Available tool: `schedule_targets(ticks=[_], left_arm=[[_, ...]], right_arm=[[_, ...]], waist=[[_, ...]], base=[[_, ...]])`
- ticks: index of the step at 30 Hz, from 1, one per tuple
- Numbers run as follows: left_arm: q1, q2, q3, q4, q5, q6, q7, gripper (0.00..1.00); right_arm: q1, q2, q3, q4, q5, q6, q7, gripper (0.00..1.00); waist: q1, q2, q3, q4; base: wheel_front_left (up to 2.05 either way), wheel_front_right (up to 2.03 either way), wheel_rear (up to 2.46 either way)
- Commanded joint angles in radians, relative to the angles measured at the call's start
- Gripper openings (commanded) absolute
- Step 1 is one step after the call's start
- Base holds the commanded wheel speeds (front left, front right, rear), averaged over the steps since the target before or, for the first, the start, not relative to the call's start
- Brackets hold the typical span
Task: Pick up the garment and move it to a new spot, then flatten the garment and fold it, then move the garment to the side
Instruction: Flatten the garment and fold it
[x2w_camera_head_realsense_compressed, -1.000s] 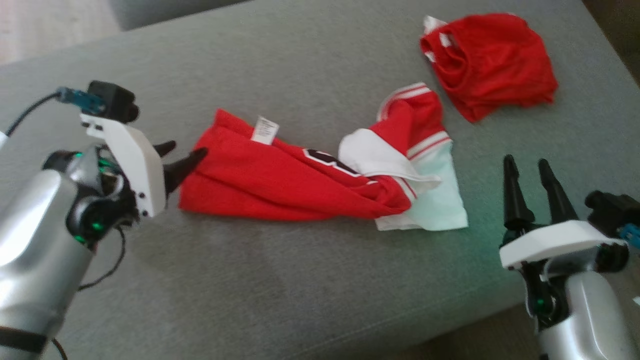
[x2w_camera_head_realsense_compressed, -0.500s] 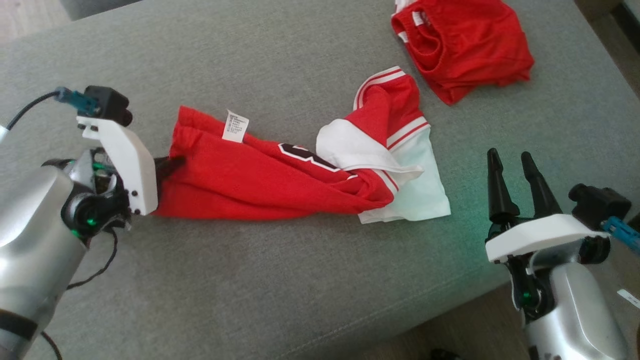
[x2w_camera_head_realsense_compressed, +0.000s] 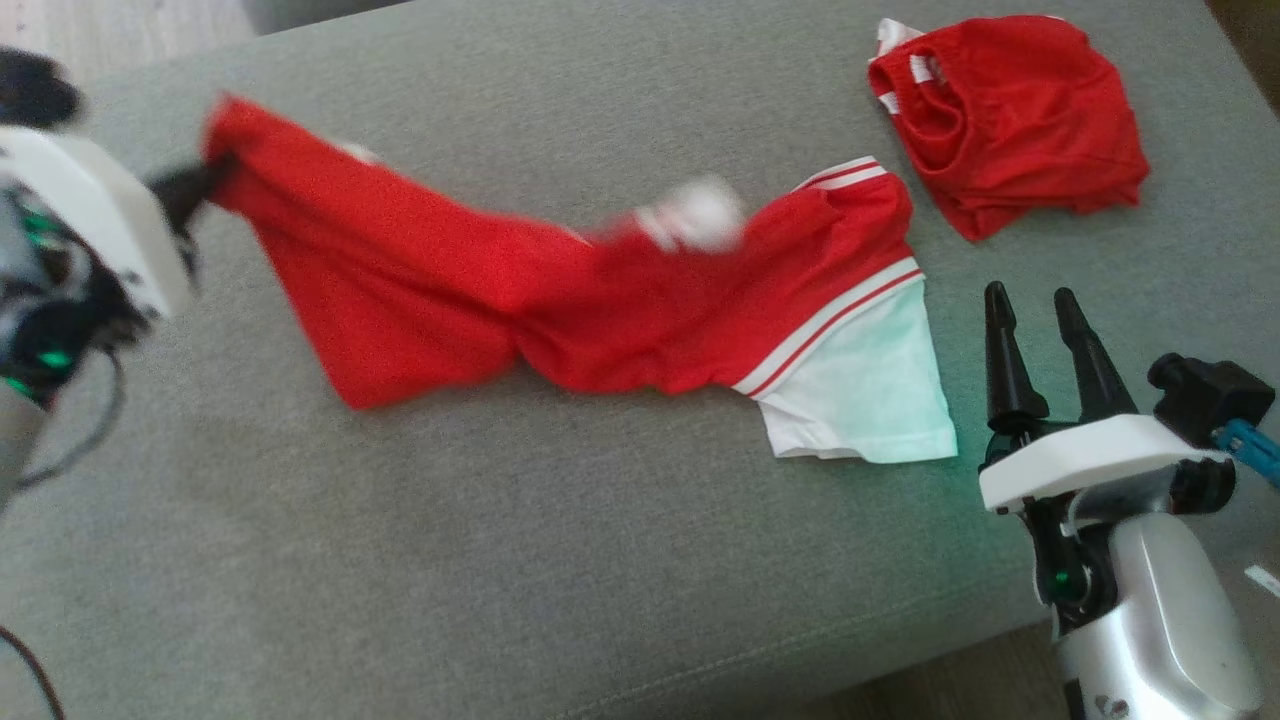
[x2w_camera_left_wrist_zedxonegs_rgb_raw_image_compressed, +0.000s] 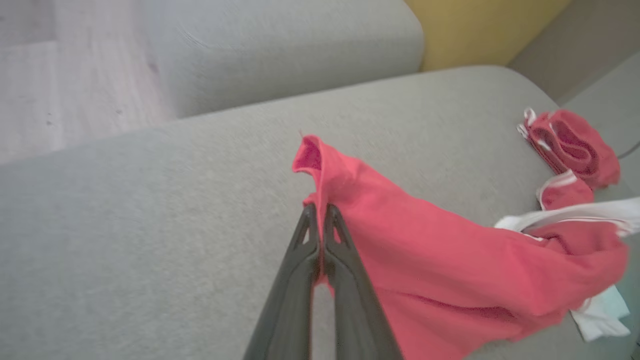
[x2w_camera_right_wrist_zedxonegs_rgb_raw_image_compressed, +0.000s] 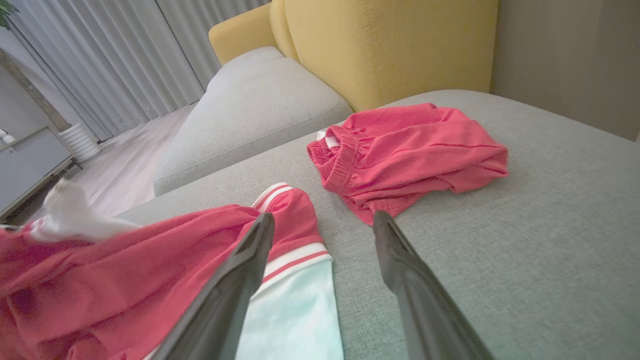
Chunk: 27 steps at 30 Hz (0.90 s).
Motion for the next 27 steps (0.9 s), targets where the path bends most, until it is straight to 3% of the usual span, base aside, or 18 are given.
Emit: schedule_targets(ticks=[1, 6, 13, 14, 15, 22, 27], left_arm=[[-0.079, 0.058, 0.058, -0.001, 0.0, 0.0, -0.028, 0.0], [-0.125, 0.083, 0.087, 0.065, -0.006, 0.0, -0.118, 0.0], [-0.14, 0.067, 0.109, 0.224, -0.017, 0.022, -0.172, 0.0], [-0.14, 0.055, 0.12, 0.249, -0.029, 0.024, -0.185, 0.37], [-0.137, 0.046, 0.126, 0.269, -0.038, 0.021, -0.193, 1.0], [-0.129, 0.017, 0.101, 0.325, -0.026, 0.004, -0.251, 1.0], [-0.11, 0.01, 0.05, 0.265, 0.001, 0.001, -0.294, 1.0]], right_arm=[[-0.027, -0.005, 0.02, -0.04, -0.007, -0.001, 0.005, 1.0], [-0.027, -0.005, 0.021, -0.053, -0.01, -0.001, 0.015, 1.0], [-0.035, -0.005, 0.03, -0.055, -0.007, -0.001, 0.017, 1.0], [-0.037, -0.005, 0.032, -0.055, -0.006, -0.001, 0.017, 1.0], [-0.04, -0.005, 0.035, -0.055, -0.005, -0.001, 0.017, 1.0], [-0.035, -0.005, 0.037, -0.042, -0.006, -0.001, 0.01, 1.0], [-0.024, -0.005, 0.05, -0.03, -0.005, -0.001, 0.006, 1.0]], waist=[[0.0, 0.0, 0.005, 0.01], [0.0, 0.0, 0.02, 0.022], [0.0, 0.0, 0.039, 0.025], [0.0, 0.0, 0.042, 0.024], [0.0, 0.0, 0.046, 0.022], [0.0, 0.0, 0.039, 0.032], [0.0, 0.0, -0.002, 0.068]], base=[[0.0, 0.0, 0.0], [0.0, 0.0, 0.0], [0.0, 0.0, 0.0], [0.0, 0.0, 0.0], [0.0, 0.0, 0.0], [0.0, 0.0, 0.0], [0.0, 0.0, 0.0]])
